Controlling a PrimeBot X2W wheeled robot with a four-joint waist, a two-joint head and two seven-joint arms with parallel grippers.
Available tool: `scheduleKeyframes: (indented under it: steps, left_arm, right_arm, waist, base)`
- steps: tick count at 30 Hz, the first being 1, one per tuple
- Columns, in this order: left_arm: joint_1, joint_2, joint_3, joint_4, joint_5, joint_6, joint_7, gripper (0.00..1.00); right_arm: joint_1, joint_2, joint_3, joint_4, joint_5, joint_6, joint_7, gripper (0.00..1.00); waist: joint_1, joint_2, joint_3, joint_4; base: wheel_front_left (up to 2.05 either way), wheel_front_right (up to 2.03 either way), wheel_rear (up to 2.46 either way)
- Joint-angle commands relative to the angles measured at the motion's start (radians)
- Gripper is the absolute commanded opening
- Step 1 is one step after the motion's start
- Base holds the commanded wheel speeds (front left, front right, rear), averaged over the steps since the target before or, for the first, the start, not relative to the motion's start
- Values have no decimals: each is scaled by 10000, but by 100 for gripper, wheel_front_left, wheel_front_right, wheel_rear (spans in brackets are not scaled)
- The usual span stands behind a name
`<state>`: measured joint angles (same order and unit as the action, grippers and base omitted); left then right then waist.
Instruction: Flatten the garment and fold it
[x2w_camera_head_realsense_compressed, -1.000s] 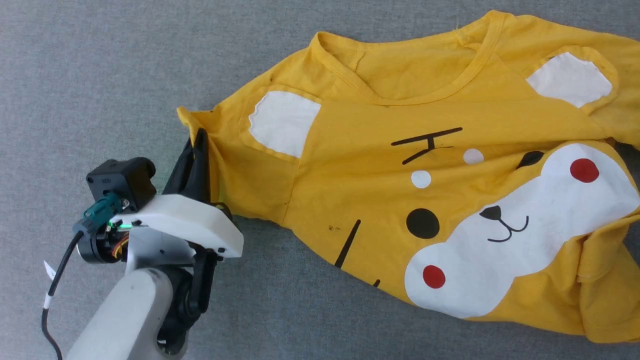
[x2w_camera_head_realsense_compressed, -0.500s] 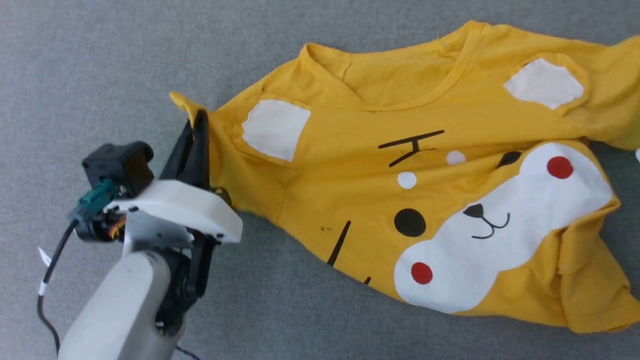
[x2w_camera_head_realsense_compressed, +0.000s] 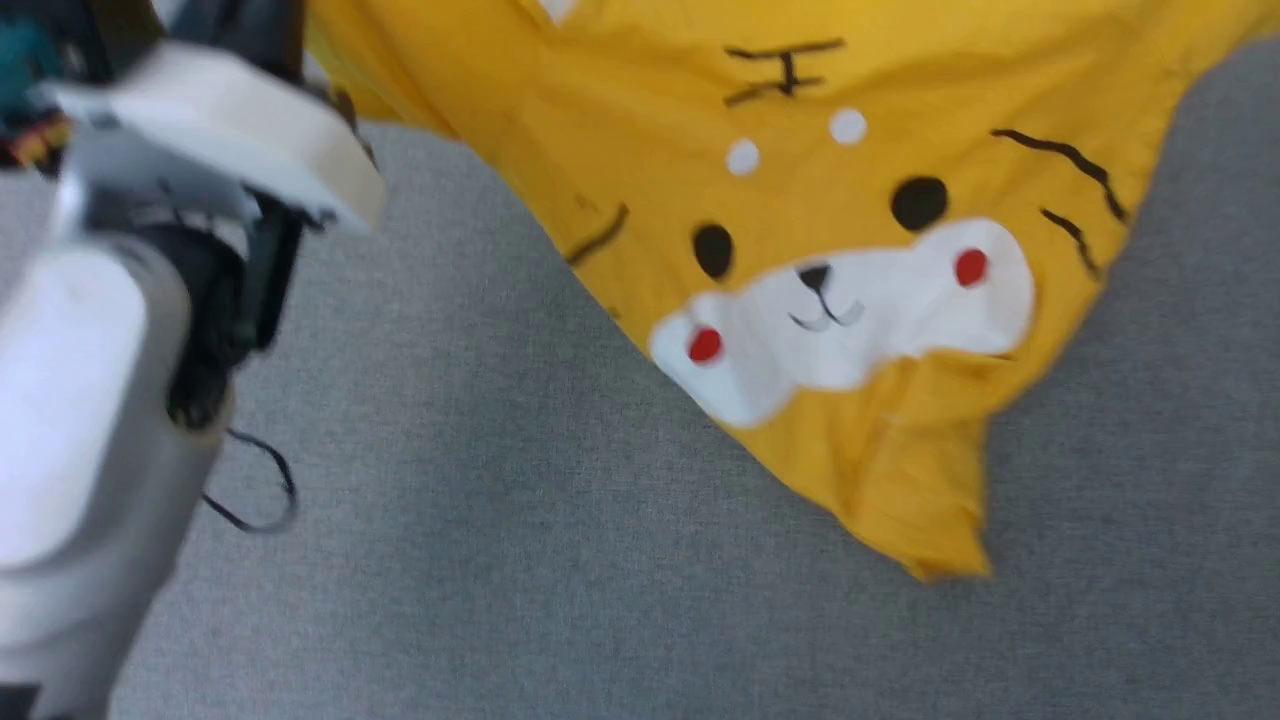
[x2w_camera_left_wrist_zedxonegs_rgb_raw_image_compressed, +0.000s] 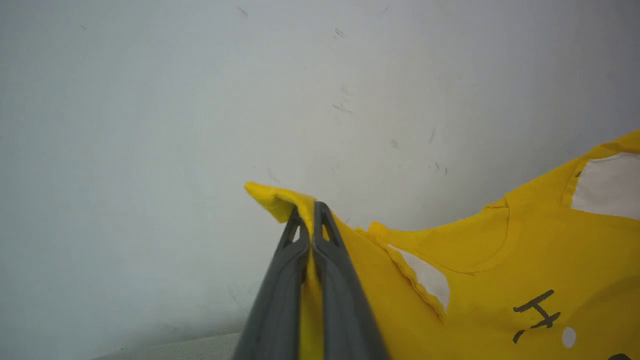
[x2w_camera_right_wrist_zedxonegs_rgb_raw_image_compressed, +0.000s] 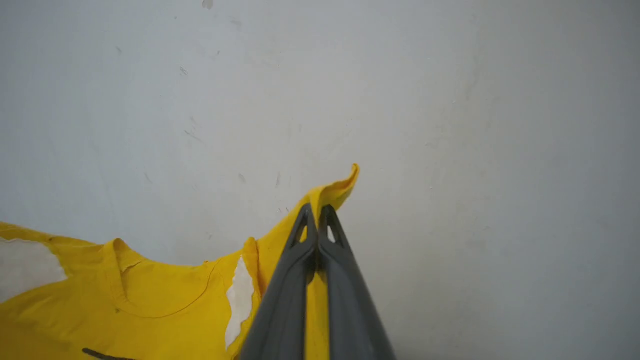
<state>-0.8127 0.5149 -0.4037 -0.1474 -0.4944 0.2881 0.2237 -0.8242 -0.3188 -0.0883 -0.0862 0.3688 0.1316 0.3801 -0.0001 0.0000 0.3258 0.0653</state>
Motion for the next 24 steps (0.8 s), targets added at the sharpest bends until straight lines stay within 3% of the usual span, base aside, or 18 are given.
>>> scheduleKeyframes:
  steps: [1, 11, 18, 24]
  left_arm:
    - [-298, 77, -48, 92, 60, -101, 125, 0]
    - [-2617, 65, -655, 754, 3, -1019, 1787, 0]
    - [-3257, 13, -645, 544, -501, -1070, 2938, 0]
    - [-3824, 10, -347, 644, -706, -687, 3627, 0]
  right_arm:
    - [-262, -17, 88, 4, -23, -9, 41, 0]
    - [-1864, 210, 1003, 252, 165, -9, 673, 0]
    - [-2332, 328, 1069, 35, 429, -9, 1563, 0]
    - [-3207, 568, 941, 627, 460, -9, 2290, 0]
  waist:
    - [1, 0, -652, -271]
    - [1, 0, -1628, -398]
    - [1, 0, -1491, -513]
    - [1, 0, -492, -776]
  base:
    - [0, 0, 0]
    - [0, 0, 0]
    - [0, 0, 0]
    - [0, 0, 0]
